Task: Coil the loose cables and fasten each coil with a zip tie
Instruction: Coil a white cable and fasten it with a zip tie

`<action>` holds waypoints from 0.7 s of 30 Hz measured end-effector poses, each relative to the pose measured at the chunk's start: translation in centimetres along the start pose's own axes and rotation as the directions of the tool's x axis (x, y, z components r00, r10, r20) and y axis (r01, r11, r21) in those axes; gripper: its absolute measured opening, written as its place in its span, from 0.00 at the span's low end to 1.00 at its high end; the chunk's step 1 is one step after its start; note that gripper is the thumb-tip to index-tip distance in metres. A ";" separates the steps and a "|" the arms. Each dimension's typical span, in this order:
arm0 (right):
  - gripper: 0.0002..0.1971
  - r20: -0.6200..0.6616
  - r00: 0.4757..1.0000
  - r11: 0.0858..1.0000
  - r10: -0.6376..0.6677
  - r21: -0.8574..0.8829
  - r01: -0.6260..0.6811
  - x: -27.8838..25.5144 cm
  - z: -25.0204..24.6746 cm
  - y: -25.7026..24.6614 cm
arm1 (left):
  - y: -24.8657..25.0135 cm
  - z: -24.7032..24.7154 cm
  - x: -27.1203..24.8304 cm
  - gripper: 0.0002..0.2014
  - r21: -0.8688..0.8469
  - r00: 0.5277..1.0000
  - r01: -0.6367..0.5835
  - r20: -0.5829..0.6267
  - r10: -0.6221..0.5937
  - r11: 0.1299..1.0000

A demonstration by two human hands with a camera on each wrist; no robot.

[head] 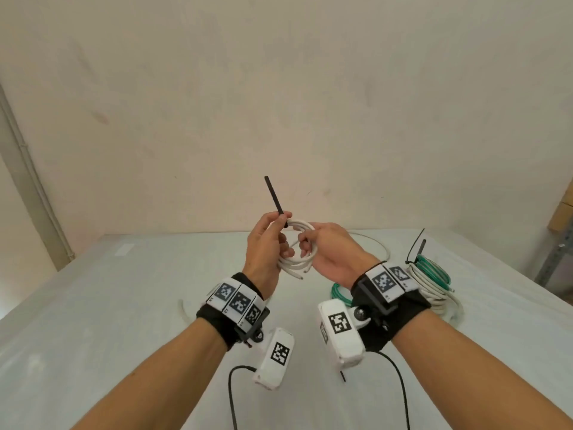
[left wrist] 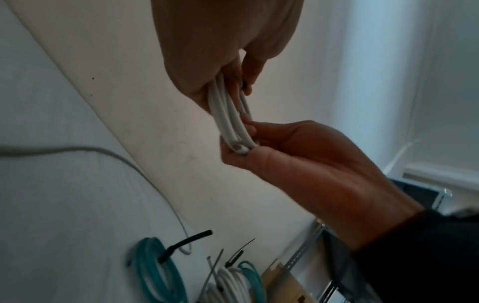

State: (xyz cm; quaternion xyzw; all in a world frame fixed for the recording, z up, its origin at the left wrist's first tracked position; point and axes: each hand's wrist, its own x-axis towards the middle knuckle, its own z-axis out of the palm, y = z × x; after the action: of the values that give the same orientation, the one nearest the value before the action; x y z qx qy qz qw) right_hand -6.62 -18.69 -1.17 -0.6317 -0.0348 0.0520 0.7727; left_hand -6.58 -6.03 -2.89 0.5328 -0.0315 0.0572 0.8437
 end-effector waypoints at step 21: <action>0.10 -0.379 0.924 0.185 0.057 -0.905 -0.383 4.3 -11.0 3.8 | -5.5 -6.7 5.3 0.15 0.995 0.930 -0.004 -0.033 -0.366 -0.100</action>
State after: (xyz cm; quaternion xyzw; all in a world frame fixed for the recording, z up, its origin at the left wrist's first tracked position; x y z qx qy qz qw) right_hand -1.16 -28.11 -7.11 -0.9713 0.1341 0.0469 0.1906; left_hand -0.65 -1.96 -10.06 0.9774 -0.0130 -0.1230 0.1712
